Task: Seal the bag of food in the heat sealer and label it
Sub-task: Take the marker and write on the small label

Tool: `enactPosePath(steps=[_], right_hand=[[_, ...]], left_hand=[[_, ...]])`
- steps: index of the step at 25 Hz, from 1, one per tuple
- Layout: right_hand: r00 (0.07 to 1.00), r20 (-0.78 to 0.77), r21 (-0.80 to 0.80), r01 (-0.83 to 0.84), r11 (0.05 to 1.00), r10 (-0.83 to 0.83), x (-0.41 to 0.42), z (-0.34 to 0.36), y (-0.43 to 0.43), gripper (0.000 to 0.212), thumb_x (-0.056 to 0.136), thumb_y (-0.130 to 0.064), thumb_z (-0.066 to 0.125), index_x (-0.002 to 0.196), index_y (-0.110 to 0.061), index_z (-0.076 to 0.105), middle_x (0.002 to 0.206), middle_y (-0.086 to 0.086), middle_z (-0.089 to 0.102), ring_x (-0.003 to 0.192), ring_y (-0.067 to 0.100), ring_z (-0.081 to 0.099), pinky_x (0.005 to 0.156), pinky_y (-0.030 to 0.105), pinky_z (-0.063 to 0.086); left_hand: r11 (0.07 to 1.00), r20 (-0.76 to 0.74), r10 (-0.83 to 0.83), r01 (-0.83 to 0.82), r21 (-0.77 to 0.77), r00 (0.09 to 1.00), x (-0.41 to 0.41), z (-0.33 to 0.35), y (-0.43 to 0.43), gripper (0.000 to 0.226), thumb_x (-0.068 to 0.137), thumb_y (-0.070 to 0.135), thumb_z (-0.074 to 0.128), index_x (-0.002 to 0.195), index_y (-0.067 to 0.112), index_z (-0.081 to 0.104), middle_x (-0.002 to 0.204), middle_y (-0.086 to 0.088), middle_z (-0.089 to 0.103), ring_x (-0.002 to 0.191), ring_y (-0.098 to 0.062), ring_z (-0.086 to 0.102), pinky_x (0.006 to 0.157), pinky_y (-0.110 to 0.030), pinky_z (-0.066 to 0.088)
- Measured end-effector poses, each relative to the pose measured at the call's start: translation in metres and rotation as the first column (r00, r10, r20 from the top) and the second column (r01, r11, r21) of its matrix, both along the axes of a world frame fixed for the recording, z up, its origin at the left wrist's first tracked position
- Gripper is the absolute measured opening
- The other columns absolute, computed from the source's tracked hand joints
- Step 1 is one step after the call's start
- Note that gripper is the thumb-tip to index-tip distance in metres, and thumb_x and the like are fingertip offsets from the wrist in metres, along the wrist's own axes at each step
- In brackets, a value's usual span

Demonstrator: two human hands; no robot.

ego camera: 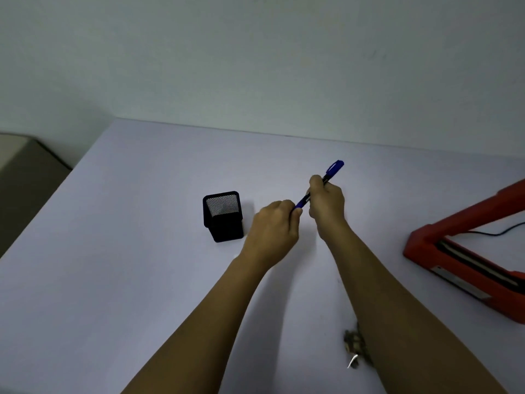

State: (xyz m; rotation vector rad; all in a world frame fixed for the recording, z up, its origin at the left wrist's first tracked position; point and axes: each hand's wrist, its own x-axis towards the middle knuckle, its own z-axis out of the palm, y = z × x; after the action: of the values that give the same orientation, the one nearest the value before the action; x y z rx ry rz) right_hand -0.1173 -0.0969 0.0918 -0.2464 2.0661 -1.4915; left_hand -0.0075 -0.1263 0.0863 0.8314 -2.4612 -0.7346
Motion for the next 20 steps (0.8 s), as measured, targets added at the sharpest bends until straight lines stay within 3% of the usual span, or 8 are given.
enactPosePath(steps=[4,8,12,15,20], right_hand=[[0.968,0.066,0.008,0.241,0.97,-0.241,-0.035,0.011,0.005,0.035,0.091,-0.03,0.041,0.06,-0.013,0.043,0.056,0.001,0.042,0.044,0.016,0.038,0.043,0.025,0.03],[0.995,0.021,-0.04,0.101,0.994,-0.1,-0.053,0.018,0.013,0.033,0.091,-0.029,0.042,0.062,-0.015,0.048,0.056,-0.001,0.042,0.044,0.01,0.036,0.039,0.021,0.03],[0.987,0.155,-0.215,0.08,0.973,-0.047,-0.01,-0.013,0.017,0.038,0.095,-0.036,0.041,0.065,-0.016,0.052,0.063,0.0,0.056,0.04,0.009,0.048,0.04,0.018,0.041],[0.963,0.271,-0.288,0.089,0.954,-0.008,0.02,-0.042,0.027,0.037,0.096,-0.041,0.041,0.072,-0.016,0.053,0.076,0.004,0.068,0.052,0.011,0.064,0.051,0.019,0.052],[0.994,0.104,-0.286,0.069,0.956,-0.04,0.061,-0.083,0.035,0.03,0.089,-0.025,0.06,0.064,-0.013,0.049,0.064,0.007,0.063,0.048,0.005,0.062,0.051,0.019,0.053]], left_hand=[[0.98,-0.049,0.02,-0.01,0.198,0.999,0.017,-0.01,0.013,0.041,0.094,0.027,0.04,0.068,-0.002,0.054,0.058,-0.012,0.054,0.056,-0.027,0.049,0.056,-0.037,0.032],[0.931,0.05,0.142,-0.15,0.333,0.989,0.057,-0.05,0.013,0.031,0.096,0.02,0.046,0.084,0.001,0.067,0.075,-0.013,0.069,0.071,-0.025,0.062,0.066,-0.03,0.045],[0.915,0.125,0.282,-0.306,0.263,0.951,0.088,-0.072,0.006,0.023,0.091,0.016,0.057,0.11,0.006,0.067,0.089,-0.01,0.072,0.082,-0.024,0.064,0.071,-0.019,0.039],[0.864,0.218,0.429,-0.468,0.184,0.877,0.13,-0.088,-0.006,0.011,0.086,0.01,0.058,0.094,0.005,0.063,0.078,-0.011,0.067,0.068,-0.023,0.057,0.064,-0.027,0.039],[0.839,0.36,0.466,-0.532,0.11,0.809,0.173,-0.105,-0.017,0.006,0.086,0.008,0.055,0.085,0.003,0.06,0.073,-0.003,0.054,0.066,-0.021,0.048,0.062,-0.029,0.033]])
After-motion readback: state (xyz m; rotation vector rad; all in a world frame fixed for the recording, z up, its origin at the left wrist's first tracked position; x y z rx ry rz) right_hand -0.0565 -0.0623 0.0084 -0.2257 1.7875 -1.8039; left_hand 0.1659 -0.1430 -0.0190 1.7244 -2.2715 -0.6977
